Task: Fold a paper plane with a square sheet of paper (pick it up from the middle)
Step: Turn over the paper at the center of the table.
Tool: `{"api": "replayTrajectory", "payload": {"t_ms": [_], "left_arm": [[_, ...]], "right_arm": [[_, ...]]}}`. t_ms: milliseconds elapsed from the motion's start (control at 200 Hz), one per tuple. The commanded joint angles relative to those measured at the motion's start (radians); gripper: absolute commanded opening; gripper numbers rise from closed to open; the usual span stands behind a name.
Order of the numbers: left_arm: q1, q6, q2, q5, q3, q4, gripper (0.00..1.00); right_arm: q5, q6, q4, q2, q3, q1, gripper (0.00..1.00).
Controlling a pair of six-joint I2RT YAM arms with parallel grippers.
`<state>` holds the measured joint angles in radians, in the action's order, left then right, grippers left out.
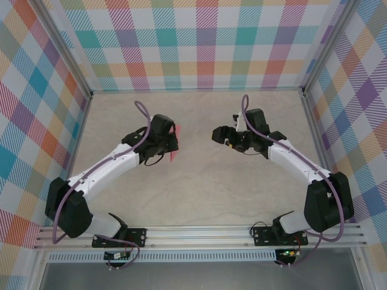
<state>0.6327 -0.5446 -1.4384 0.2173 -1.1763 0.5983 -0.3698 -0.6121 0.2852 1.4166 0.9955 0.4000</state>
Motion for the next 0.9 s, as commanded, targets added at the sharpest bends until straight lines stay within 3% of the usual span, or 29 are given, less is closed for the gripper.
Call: {"api": "replayTrajectory", "payload": {"t_ms": [0, 85, 205, 395, 585, 765, 895], "left_arm": [[0.056, 0.049, -0.125, 0.385, -0.091, 0.326, 0.11], [0.093, 0.009, -0.230, 0.515, -0.164, 0.427, 0.11], [0.137, -0.038, -0.359, 0.609, -0.250, 0.515, 0.11], [0.178, -0.073, -0.548, 0.613, -0.333, 0.539, 0.11], [0.194, -0.057, -0.629, 0.467, -0.360, 0.422, 0.21], [0.182, -0.014, -0.584, 0.264, -0.319, 0.256, 0.38], [0.147, 0.003, -0.464, 0.117, -0.243, 0.142, 0.56]], "right_arm": [[0.125, 0.011, 0.048, -0.022, -0.037, 0.002, 0.89], [0.163, -0.004, 0.055, -0.034, -0.060, 0.002, 0.90], [0.210, -0.028, 0.062, -0.050, -0.084, 0.002, 0.90], [0.244, -0.055, 0.075, -0.046, -0.106, 0.000, 0.90], [0.281, -0.068, 0.099, -0.041, -0.112, 0.000, 0.90], [0.304, -0.064, 0.112, -0.046, -0.113, 0.001, 0.90], [0.277, -0.043, 0.096, -0.039, -0.115, 0.003, 0.89]]}}
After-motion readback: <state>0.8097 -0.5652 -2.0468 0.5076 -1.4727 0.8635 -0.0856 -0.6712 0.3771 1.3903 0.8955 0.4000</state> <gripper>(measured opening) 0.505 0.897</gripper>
